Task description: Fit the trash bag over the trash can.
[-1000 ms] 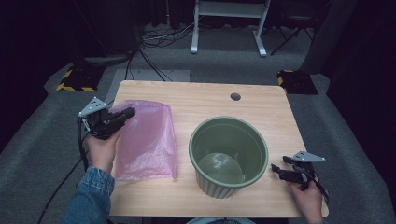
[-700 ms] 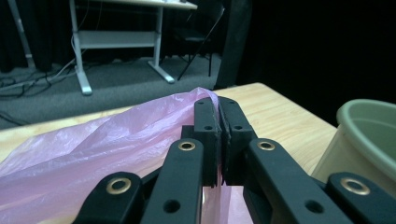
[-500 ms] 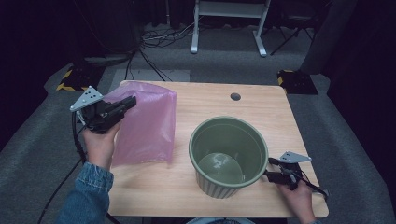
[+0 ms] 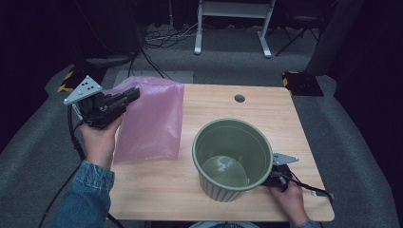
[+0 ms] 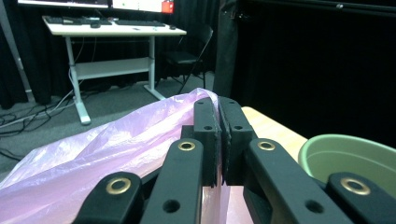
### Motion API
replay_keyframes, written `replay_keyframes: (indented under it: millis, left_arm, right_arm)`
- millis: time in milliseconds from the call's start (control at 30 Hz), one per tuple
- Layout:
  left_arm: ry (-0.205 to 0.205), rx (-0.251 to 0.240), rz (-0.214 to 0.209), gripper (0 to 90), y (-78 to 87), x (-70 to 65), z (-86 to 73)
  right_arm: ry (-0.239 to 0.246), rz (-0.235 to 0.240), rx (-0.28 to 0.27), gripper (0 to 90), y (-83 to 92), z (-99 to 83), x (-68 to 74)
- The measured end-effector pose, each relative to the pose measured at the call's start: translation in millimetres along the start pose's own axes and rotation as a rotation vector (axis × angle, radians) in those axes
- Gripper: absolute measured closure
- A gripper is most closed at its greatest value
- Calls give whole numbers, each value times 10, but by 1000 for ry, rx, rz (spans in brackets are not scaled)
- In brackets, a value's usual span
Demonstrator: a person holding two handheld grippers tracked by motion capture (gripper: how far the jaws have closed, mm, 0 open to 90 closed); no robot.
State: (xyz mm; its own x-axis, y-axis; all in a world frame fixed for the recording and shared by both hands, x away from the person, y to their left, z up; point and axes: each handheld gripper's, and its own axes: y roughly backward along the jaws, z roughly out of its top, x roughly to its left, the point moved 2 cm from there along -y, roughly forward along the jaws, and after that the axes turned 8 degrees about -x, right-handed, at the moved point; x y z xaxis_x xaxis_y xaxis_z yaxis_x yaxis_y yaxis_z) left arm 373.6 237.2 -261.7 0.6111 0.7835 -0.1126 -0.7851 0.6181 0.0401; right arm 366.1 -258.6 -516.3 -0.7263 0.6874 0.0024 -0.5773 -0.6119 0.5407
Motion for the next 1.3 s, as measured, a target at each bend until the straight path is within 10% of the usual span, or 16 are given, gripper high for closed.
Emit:
replay_keyframes:
  millis: [1300]
  left_arm:
    - [-107, -102, -91, 881, -116, -313, 932]
  right_arm:
    - [23, 38, 2, 359, -57, 34, 123]
